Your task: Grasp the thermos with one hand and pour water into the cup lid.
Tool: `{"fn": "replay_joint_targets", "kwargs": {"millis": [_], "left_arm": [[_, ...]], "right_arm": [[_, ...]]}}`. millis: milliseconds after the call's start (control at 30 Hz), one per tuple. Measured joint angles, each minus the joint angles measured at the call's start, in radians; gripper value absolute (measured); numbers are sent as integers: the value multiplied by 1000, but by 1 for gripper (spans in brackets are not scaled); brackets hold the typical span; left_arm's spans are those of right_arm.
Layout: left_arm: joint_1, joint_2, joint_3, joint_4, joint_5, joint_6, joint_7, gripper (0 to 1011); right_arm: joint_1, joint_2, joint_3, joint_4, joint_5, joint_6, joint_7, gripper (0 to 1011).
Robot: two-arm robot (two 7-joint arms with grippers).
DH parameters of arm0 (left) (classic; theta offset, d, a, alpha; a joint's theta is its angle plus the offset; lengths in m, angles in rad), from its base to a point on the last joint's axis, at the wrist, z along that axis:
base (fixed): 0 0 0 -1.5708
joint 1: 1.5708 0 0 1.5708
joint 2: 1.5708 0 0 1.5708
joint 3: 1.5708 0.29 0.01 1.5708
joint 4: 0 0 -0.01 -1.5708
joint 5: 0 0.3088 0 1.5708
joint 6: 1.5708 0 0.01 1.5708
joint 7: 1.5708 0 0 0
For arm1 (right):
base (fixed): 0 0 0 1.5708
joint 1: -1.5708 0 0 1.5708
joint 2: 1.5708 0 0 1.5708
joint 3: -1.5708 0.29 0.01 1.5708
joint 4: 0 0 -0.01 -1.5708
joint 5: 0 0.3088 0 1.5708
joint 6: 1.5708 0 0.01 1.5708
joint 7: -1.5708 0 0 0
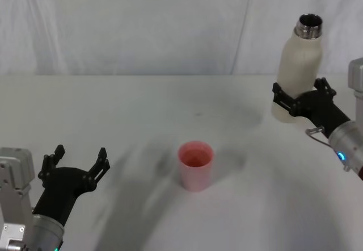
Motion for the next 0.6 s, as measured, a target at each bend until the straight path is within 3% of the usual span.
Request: {"fn": "replay_joint_targets", "kwargs": {"millis": [600], "left_arm": [[0,0,0,0,0,0,0,1001]], "right_arm": [[-96,91,1,-174,-74,23,-3,959]]}}
